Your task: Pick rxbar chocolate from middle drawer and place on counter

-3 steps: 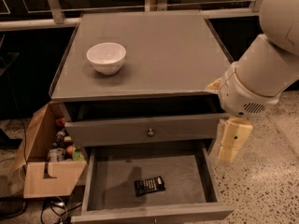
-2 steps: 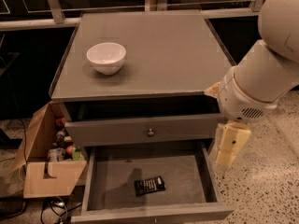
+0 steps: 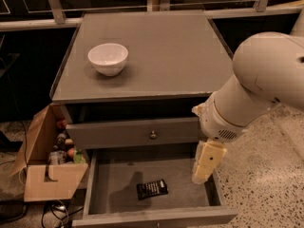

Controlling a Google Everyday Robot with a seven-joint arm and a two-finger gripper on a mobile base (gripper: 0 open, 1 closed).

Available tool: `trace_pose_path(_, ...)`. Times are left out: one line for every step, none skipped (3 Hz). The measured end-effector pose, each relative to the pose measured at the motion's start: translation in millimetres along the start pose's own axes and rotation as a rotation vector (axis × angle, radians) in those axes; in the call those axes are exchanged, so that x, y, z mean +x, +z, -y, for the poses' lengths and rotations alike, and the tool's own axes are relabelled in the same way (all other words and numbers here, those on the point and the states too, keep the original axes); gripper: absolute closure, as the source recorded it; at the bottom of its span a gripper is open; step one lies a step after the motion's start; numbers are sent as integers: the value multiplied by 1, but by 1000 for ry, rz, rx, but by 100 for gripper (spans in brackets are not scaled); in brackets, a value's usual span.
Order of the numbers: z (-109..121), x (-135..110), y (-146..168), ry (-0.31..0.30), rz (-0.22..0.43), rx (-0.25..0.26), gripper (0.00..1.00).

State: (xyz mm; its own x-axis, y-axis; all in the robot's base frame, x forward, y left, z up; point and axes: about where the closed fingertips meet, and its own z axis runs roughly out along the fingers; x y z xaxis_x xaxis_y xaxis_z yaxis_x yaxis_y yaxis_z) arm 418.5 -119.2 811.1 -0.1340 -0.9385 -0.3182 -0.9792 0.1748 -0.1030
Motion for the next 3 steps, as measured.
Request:
trace_pose_path(-1, 7, 67, 58, 52, 17, 0)
trace_pose_path(-1, 7, 67, 57, 52, 17, 0)
trace_pose_path(4, 2, 85, 45, 68, 8, 0)
